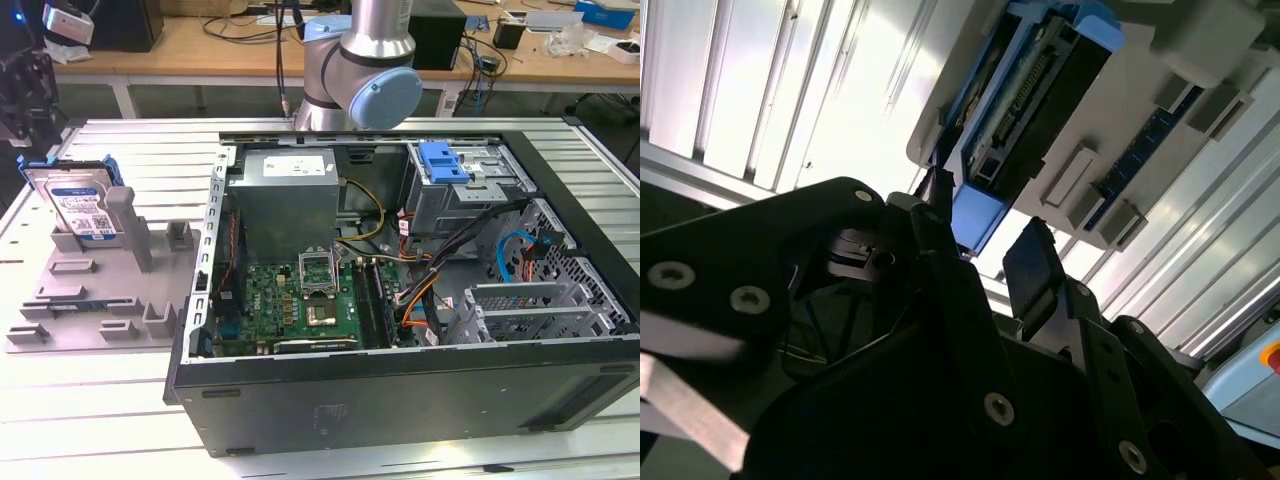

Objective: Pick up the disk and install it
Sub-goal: 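Pick up the disk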

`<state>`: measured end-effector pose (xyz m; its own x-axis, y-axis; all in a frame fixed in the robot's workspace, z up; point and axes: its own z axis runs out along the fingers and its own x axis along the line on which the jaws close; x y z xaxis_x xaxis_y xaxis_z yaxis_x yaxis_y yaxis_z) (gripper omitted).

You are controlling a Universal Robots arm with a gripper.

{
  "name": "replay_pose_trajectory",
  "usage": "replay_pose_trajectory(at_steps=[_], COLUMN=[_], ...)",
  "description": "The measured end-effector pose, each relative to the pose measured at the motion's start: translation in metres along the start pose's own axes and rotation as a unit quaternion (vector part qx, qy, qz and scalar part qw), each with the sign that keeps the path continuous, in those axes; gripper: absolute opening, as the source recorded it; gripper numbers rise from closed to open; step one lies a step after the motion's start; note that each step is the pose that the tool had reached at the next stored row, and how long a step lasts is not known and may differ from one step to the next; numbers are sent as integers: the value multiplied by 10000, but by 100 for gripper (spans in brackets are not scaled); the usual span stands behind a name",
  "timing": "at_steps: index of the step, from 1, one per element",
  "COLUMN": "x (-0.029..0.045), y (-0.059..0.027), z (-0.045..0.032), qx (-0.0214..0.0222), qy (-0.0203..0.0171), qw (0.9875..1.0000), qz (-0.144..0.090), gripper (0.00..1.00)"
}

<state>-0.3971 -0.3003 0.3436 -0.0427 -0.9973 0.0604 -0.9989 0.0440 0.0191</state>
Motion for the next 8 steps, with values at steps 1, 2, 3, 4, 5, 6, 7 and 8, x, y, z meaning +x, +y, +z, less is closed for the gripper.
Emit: replay_pose_trajectory(at_steps=[1,2,3,4,5,6,7,8], x=[0,-1,-1,-1,-2,-2,-3,-3], y=[2,5,7,10,12,14,18,21], z=[6,14,21,29,37,46,62,74], qx=[0,0,0,0,0,1,1,1], qy=[0,1,1,2,2,2,3,3], qw=[10000,10000,10000,10000,10000,10000,10000,10000], qz=[0,0,0,0,0,0,0,0], gripper=[48,48,48,48,48,48,48,48])
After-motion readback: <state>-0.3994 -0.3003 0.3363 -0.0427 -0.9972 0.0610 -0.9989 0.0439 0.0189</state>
